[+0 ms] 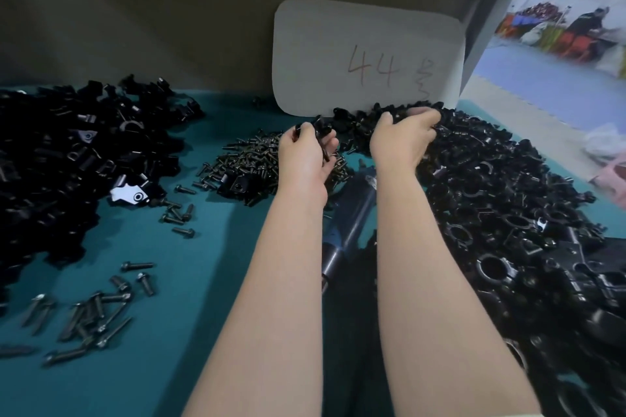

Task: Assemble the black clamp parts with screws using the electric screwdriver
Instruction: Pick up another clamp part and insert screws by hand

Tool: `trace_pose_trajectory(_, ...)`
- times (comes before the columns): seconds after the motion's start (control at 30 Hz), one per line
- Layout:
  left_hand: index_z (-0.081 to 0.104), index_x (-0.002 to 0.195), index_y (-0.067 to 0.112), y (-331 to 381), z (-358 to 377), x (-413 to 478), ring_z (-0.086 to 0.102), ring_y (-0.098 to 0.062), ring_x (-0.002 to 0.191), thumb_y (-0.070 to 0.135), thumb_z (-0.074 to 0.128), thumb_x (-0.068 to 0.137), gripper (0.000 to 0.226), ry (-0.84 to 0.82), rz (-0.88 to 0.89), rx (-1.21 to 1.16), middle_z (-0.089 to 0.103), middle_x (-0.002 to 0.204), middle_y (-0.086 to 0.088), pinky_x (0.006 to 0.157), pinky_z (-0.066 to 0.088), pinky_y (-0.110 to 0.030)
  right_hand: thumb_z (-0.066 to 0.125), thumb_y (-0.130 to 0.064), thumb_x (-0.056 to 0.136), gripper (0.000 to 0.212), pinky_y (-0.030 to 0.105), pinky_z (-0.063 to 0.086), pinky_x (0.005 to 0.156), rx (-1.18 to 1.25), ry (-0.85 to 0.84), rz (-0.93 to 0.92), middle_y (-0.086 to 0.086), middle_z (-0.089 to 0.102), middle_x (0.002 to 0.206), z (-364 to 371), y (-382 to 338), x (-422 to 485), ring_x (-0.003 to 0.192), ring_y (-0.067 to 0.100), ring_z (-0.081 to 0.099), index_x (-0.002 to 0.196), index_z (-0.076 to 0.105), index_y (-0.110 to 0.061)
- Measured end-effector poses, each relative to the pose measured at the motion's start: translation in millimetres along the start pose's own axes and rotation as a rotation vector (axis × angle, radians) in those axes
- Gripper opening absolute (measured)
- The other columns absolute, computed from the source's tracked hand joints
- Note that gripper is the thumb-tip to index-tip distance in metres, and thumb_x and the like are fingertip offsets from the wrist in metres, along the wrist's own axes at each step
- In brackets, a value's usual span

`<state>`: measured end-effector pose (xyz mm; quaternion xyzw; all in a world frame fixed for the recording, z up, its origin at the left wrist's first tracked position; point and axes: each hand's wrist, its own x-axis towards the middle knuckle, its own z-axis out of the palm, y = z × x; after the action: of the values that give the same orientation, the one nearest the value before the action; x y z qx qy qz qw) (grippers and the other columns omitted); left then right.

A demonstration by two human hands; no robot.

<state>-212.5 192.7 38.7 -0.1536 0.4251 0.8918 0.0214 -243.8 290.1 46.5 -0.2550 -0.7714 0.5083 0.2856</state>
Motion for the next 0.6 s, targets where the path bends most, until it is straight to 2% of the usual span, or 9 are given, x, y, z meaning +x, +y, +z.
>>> trace_pose_trajectory(0.07,0.048,0.126,0.01,3,-5,-8,0.06,-0.01,0.074,0.026,0.043,0.104,0.028,-0.004,0.013,0.021,0.067,0.089,-0.003,0.077,0.05,-0.028,0.055,-0.016,0.094,0.027,0.034,0.045,0.087,0.199,-0.087,-0.024,0.004,0.052,0.105,-7,-8,-16,0.091,0.02,0.051,0.114,0.038,-0.011)
trace_pose_trajectory(0.1,0.051,0.121,0.006,5,-8,-14,0.061,-0.01,0.071,0.025,0.045,0.103,0.027,-0.003,0.026,0.009,0.068,0.087,-0.005,0.072,0.052,-0.027,0.056,-0.015,0.093,0.024,0.037,0.049,0.09,0.296,-0.142,-0.001,0.0,0.053,0.096,-11,-11,-26,0.089,0.018,0.053,0.111,0.04,-0.012)
trace_pose_trajectory(0.17,0.055,0.104,0.003,8,-18,-29,0.062,-0.009,0.062,0.021,0.051,0.101,0.019,0.008,0.052,-0.014,0.066,0.08,-0.007,0.061,0.054,-0.022,0.058,-0.014,0.092,0.02,0.039,0.052,0.09,0.423,-0.256,0.052,0.002,0.057,0.095,-17,-14,-47,0.088,0.017,0.056,0.108,0.045,-0.015)
trace_pose_trajectory(0.27,0.058,0.09,0.009,10,-39,-51,0.061,-0.009,0.059,0.018,0.054,0.098,0.012,0.036,0.061,-0.026,0.064,0.078,-0.005,0.056,0.054,-0.02,0.055,-0.011,0.094,0.016,0.026,0.051,0.072,0.543,-0.443,0.105,0.009,0.062,0.109,-28,-10,-81,0.08,0.015,0.056,0.106,0.057,-0.021)
trace_pose_trajectory(0.33,0.06,0.085,0.01,11,-56,-64,0.061,-0.012,0.067,0.015,0.055,0.097,0.014,0.043,0.081,-0.077,0.064,0.081,-0.006,0.056,0.054,-0.019,0.051,-0.007,0.096,0.022,0.023,0.047,0.062,0.638,-0.546,0.157,0.005,0.065,0.094,-35,-7,-101,0.066,0.011,0.055,0.107,0.063,-0.022)
trace_pose_trajectory(0.43,0.063,0.097,0.009,10,-76,-78,0.063,-0.011,0.085,0.013,0.056,0.097,0.008,0.035,0.116,-0.11,0.066,0.096,-0.004,0.066,0.054,-0.018,0.046,-0.004,0.098,0.024,0.021,0.048,0.061,0.711,-0.636,0.239,-0.004,0.064,0.07,-38,-3,-120,0.052,0.004,0.056,0.108,0.063,-0.018)
trace_pose_trajectory(0.5,0.06,0.118,0.007,7,-84,-83,0.063,-0.009,0.091,0.011,0.055,0.097,0.022,0.012,0.137,-0.111,0.065,0.106,-0.004,0.077,0.054,-0.018,0.047,-0.005,0.098,0.021,0.021,0.05,0.064,0.736,-0.704,0.258,-0.009,0.064,0.061,-36,-2,-127,0.052,0.002,0.058,0.108,0.061,-0.016)
trace_pose_trajectory(0.53,0.058,0.124,0.006,6,-86,-83,0.064,-0.007,0.09,0.009,0.053,0.098,0.026,0.002,0.145,-0.125,0.065,0.105,-0.004,0.079,0.054,-0.018,0.048,-0.005,0.098,0.02,0.021,0.051,0.064,0.733,-0.73,0.252,-0.007,0.066,0.067,-35,-2,-130,0.058,0.004,0.06,0.109,0.061,-0.015)
trace_pose_trajectory(0.6,0.057,0.125,0.005,7,-87,-83,0.064,-0.004,0.084,0.004,0.046,0.1,0.028,-0.018,0.169,-0.145,0.066,0.098,-0.001,0.078,0.054,-0.016,0.049,-0.003,0.097,0.021,0.022,0.052,0.067,0.697,-0.756,0.23,0.004,0.066,0.096,-29,-2,-132,0.075,0.01,0.061,0.111,0.06,-0.013)
